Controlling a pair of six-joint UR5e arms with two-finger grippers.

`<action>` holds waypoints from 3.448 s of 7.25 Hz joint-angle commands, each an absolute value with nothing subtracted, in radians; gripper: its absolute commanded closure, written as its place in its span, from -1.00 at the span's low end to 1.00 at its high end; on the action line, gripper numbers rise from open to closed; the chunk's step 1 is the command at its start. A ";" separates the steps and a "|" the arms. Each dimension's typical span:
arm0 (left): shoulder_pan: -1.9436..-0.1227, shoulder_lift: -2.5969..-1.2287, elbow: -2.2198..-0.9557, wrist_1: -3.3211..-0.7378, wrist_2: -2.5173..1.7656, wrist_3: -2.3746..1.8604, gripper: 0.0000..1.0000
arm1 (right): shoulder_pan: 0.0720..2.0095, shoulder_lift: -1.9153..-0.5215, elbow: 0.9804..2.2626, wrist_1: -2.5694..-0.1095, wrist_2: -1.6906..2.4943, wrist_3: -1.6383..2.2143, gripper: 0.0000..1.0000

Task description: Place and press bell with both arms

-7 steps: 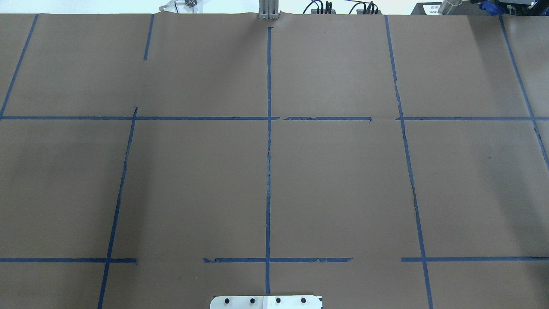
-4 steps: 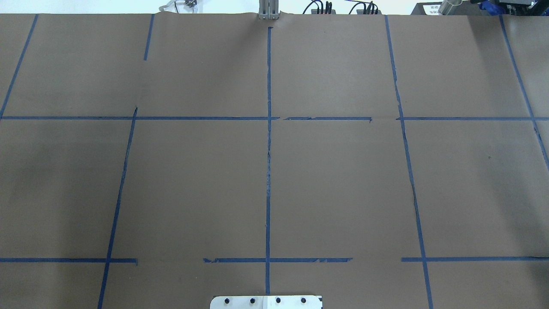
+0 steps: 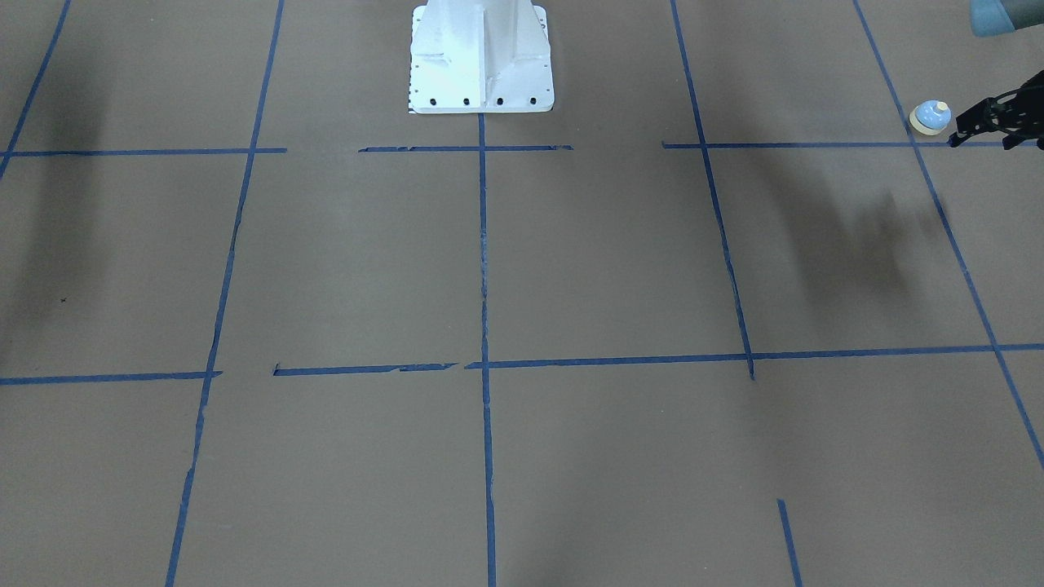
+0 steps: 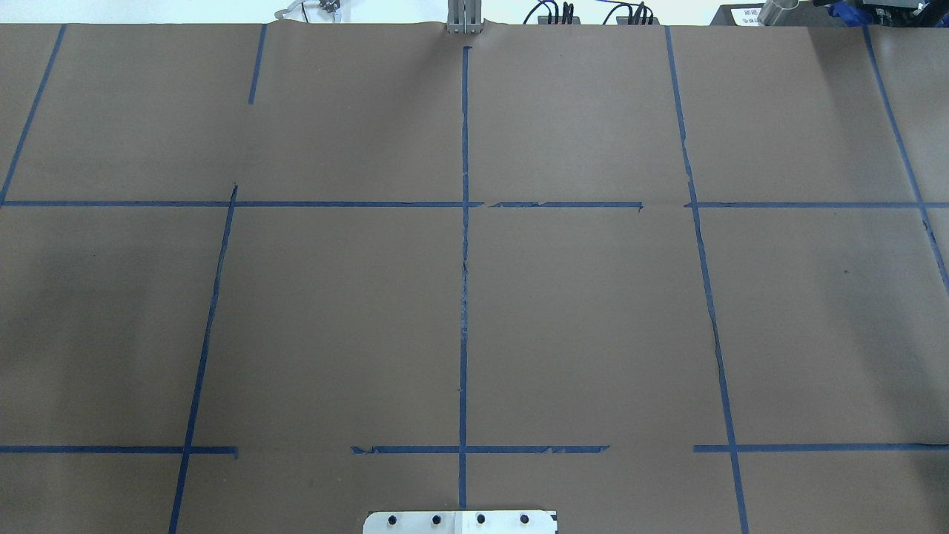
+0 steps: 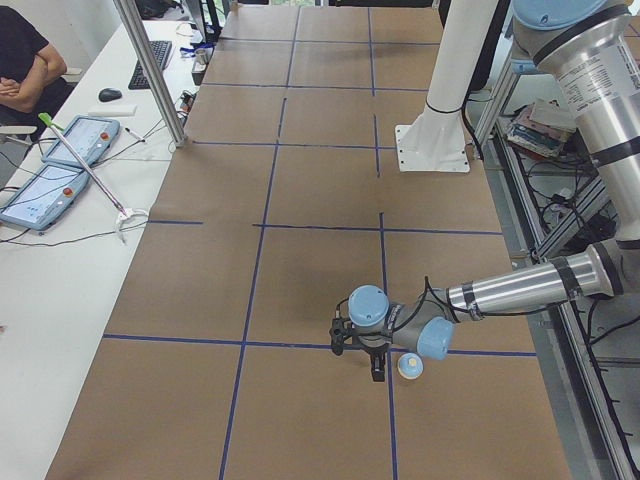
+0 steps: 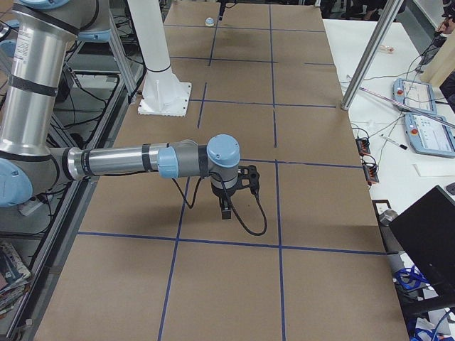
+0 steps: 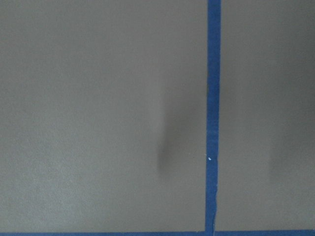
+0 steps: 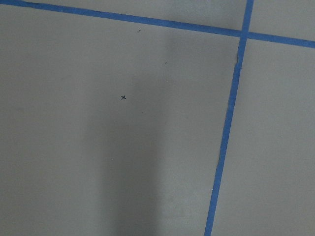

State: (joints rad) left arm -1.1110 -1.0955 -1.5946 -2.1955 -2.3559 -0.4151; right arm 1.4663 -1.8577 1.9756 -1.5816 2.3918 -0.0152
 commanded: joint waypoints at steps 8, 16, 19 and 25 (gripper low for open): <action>-0.933 -1.088 -1.513 -2.229 -2.368 -0.433 -0.77 | 1.448 -1.858 1.968 -1.578 2.393 -0.015 -1.00; -0.925 -1.165 -1.817 -2.395 -2.516 -0.920 1.00 | 1.447 -1.850 1.973 -1.577 2.401 -0.011 -1.00; -0.800 -1.427 -1.796 -2.360 -2.511 -1.208 0.99 | 1.443 -1.850 1.970 -1.577 2.396 -0.014 -1.00; -0.707 -2.163 -1.576 -1.707 -2.294 -1.253 0.99 | 1.430 -1.848 1.968 -1.577 2.396 -0.015 -1.00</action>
